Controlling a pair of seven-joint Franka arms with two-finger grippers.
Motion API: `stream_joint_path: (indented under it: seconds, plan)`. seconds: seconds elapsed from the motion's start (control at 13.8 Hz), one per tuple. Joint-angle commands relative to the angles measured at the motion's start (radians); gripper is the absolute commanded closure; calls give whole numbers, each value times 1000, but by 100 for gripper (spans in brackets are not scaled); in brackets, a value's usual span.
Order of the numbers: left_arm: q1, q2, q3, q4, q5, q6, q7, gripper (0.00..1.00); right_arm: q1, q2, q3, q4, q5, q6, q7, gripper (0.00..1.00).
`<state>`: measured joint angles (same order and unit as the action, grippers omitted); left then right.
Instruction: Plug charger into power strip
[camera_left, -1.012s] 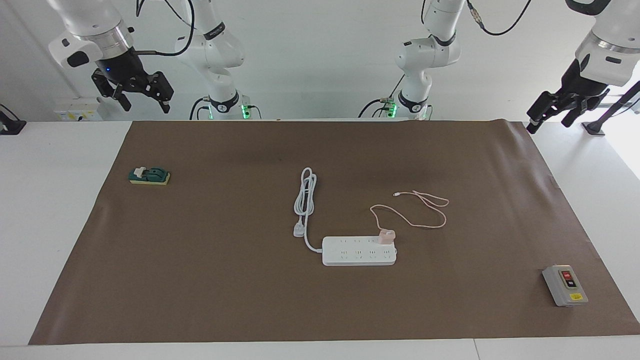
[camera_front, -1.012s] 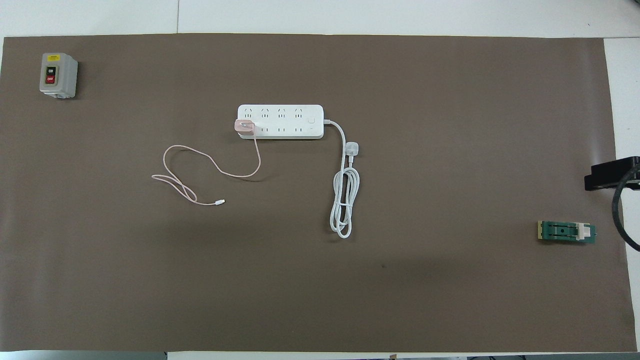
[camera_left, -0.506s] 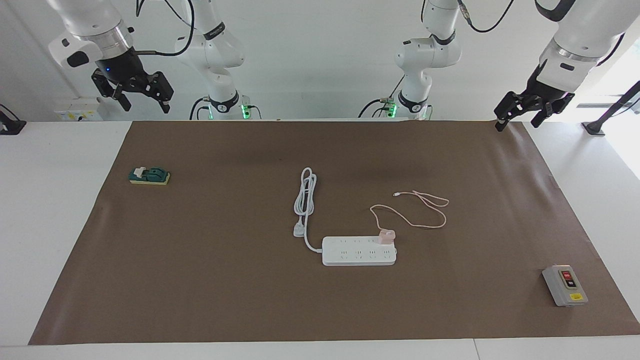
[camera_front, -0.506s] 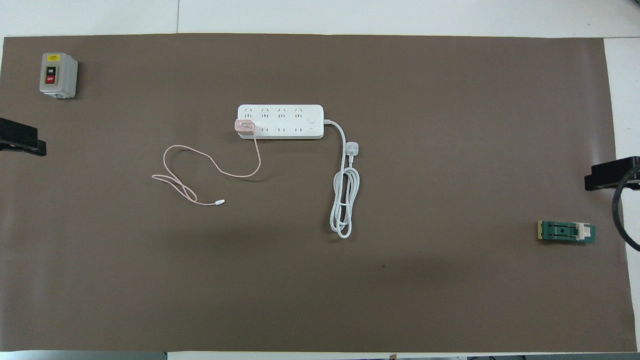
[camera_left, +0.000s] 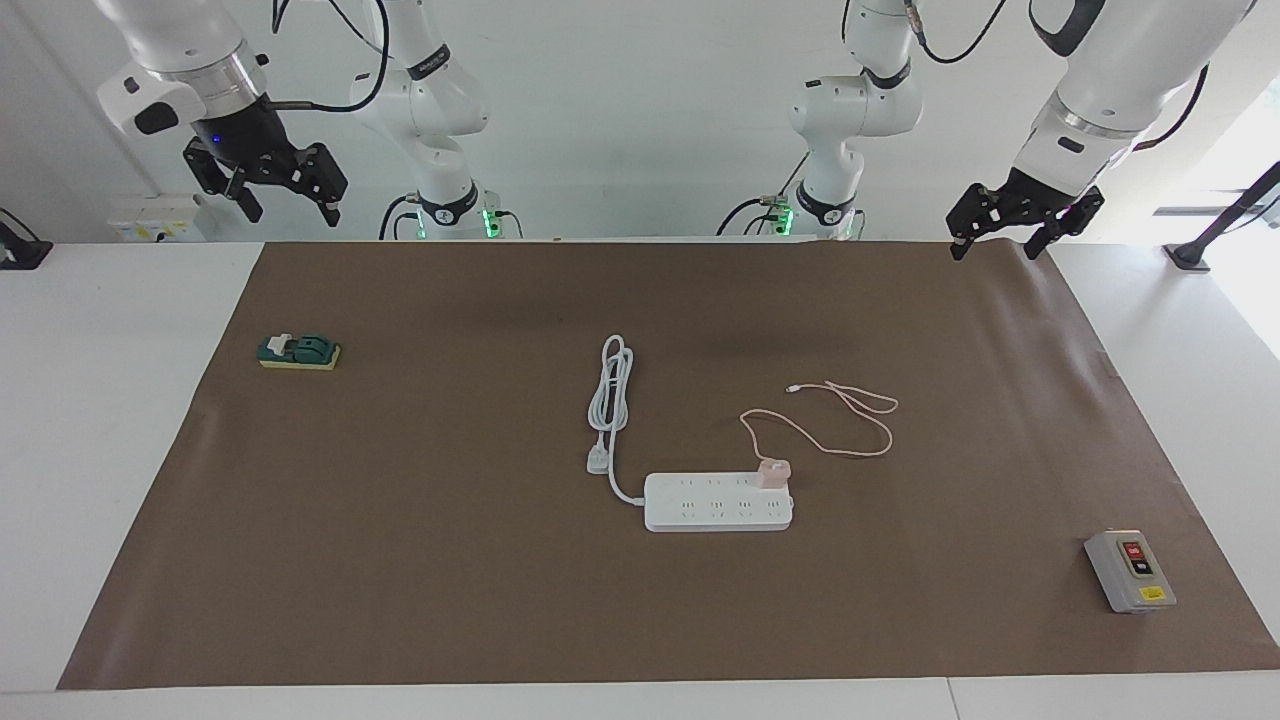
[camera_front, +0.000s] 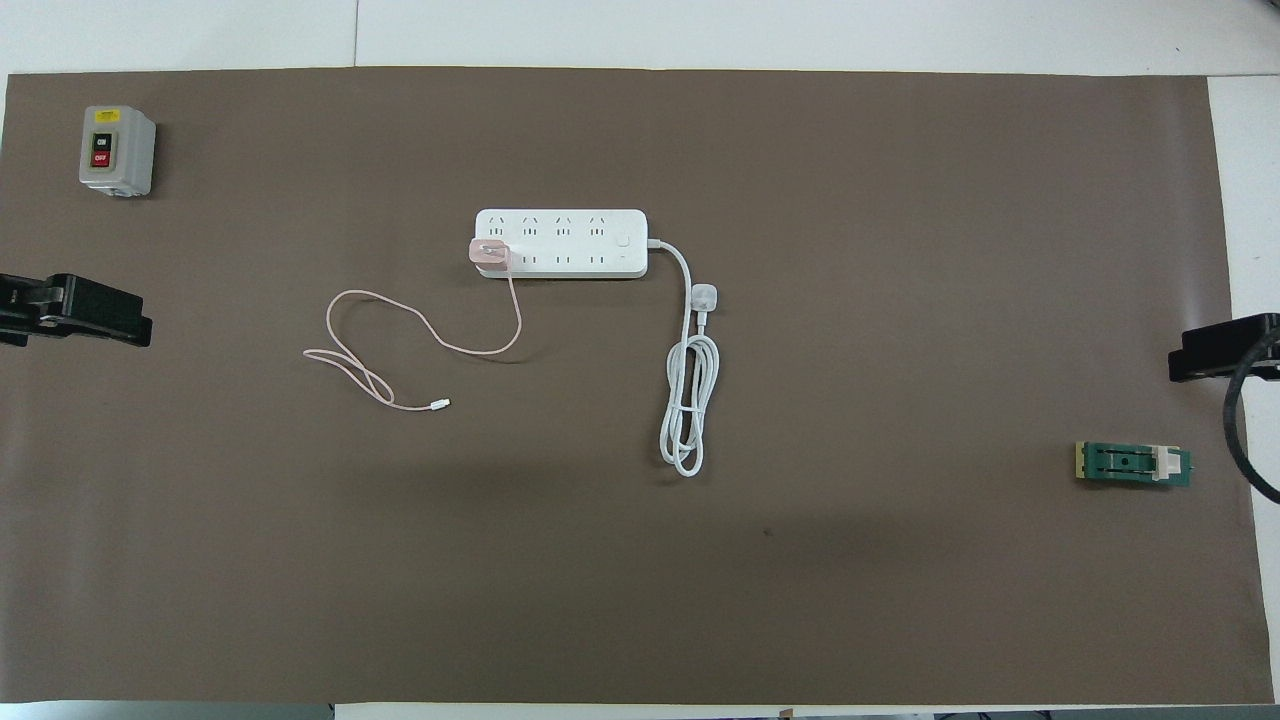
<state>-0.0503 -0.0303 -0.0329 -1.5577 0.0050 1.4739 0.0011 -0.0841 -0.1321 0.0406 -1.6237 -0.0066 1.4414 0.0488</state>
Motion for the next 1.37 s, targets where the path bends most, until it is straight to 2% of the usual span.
stream_joint_path:
  seconds: [0.0, 0.22, 0.94, 1.3]
  plan:
    - [-19, -43, 11, -47, -7, 17, 14, 0, -8, -18, 7, -15, -1, -9, 2, 0]
    - [-23, -63, 11, -70, -8, 16, 10, 0, -17, -18, 7, -15, -1, -9, 0, 0]
    - [-39, -63, 11, -68, -22, 5, -110, 0, -16, -18, 7, -15, -1, -9, 2, 0]
    - [-40, -63, 11, -70, -31, -4, -108, 0, -16, -18, 7, -15, -1, -9, 2, 0]
